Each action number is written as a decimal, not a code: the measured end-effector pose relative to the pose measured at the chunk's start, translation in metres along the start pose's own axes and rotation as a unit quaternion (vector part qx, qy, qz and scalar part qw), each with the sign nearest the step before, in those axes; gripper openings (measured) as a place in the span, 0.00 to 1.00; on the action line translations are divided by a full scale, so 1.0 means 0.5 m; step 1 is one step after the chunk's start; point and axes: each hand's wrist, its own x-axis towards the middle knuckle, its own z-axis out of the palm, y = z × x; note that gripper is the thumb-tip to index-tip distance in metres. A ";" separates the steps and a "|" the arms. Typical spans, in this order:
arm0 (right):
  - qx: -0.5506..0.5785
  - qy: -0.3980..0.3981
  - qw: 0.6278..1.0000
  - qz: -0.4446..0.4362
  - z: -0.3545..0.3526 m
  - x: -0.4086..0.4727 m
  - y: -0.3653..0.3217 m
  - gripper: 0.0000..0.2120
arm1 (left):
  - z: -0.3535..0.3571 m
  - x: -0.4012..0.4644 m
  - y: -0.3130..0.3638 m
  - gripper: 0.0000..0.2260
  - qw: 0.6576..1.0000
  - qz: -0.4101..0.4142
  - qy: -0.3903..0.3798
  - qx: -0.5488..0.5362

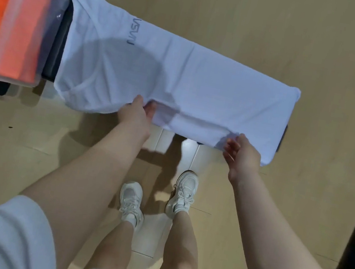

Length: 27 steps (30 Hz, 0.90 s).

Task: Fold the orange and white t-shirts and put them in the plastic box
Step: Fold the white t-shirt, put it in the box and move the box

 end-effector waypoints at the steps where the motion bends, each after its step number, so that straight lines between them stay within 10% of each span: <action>1: -0.041 -0.004 0.999 -0.022 -0.004 0.007 -0.008 0.08 | 0.019 0.005 -0.006 0.03 1.000 0.012 -0.009 0.004; 9: -0.053 0.106 0.992 0.047 -0.165 0.075 0.060 0.05 | 0.017 -0.059 -0.191 0.07 0.903 0.127 -0.117 0.393; 12: 0.030 0.017 0.989 0.145 -0.182 0.128 0.076 0.18 | 0.038 -0.091 -0.250 0.09 0.754 0.248 -0.229 0.563; 19: 0.320 -0.088 0.915 0.227 -0.151 0.207 0.086 0.12 | 0.118 -0.076 -0.323 0.20 0.475 0.369 -0.316 0.734; 24: 0.446 -0.045 0.854 0.263 -0.179 0.224 0.090 0.08 | 0.127 -0.067 -0.334 0.16 0.467 0.411 -0.301 0.723; 27: 0.374 -0.029 0.885 0.276 -0.212 0.220 0.074 0.08 | 0.135 -0.069 -0.334 0.14 0.467 0.408 -0.290 0.729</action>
